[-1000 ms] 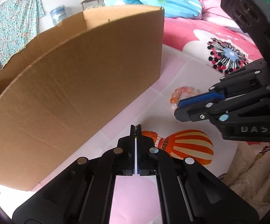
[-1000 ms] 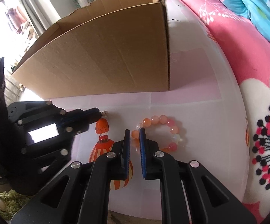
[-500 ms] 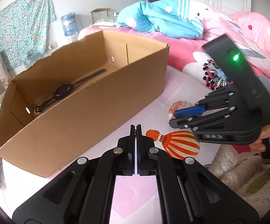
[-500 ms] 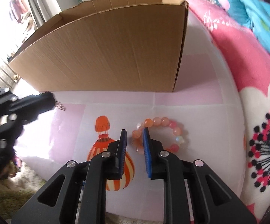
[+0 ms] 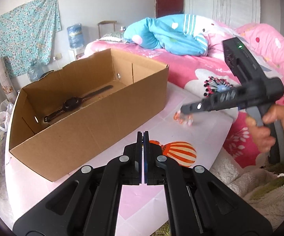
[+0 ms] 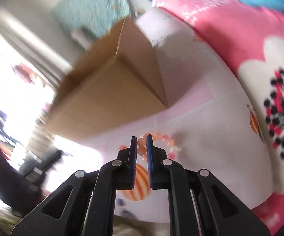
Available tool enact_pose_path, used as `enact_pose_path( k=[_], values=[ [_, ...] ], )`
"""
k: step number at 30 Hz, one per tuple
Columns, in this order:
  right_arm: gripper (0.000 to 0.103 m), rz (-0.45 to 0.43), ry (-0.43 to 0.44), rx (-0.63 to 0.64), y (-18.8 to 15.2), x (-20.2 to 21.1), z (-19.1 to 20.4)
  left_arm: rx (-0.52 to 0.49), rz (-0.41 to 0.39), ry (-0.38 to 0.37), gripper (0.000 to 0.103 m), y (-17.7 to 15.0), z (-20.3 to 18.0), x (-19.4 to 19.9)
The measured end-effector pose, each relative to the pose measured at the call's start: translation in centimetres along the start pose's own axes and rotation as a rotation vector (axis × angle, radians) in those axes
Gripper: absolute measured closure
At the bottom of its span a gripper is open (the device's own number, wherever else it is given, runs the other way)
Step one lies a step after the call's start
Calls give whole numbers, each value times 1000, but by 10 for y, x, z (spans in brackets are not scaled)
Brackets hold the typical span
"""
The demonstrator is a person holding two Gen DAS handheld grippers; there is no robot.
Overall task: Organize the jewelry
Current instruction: 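Close the right gripper on the pink-orange bead bracelet and lift it, then carry the bead bracelet into the box with the right gripper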
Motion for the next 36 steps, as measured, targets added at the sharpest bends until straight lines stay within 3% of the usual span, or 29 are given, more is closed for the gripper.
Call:
enact_pose_path(
  k=[5, 9, 16, 19, 26, 31, 36],
  values=[
    [93, -86, 190, -141, 2, 32, -13, -2, -47, 0, 102, 10, 3, 16],
    [93, -172, 253, -108, 11, 62, 4, 25, -98, -2, 102, 26, 15, 36],
    [93, -261, 363, 24, 62, 98, 38, 99, -174, 27, 102, 61, 57, 64],
    [93, -265, 394, 78, 83, 92, 55, 135, -129, 17, 102, 67, 80, 55],
    [93, -199, 397, 130, 113, 45, 75, 279, 87, -59, 102, 55, 128, -6],
    [93, -148, 333, 168, 115, 15, 79, 325, 219, -92, 102, 44, 147, -36],
    [93, -126, 295, 187, 119, 3, 77, 353, 272, -91, 102, 39, 153, -49]
  ],
)
Point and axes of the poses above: each gripper's, at about its wrist camera, not at the fingertips, and x roughly against the way its jaws point, z to its left, y to its top, the point moved 2 cm from there along -x, roughly the way its jaws point, and after that the axes turned 9 degrees about -y, right-handed, at the moved point
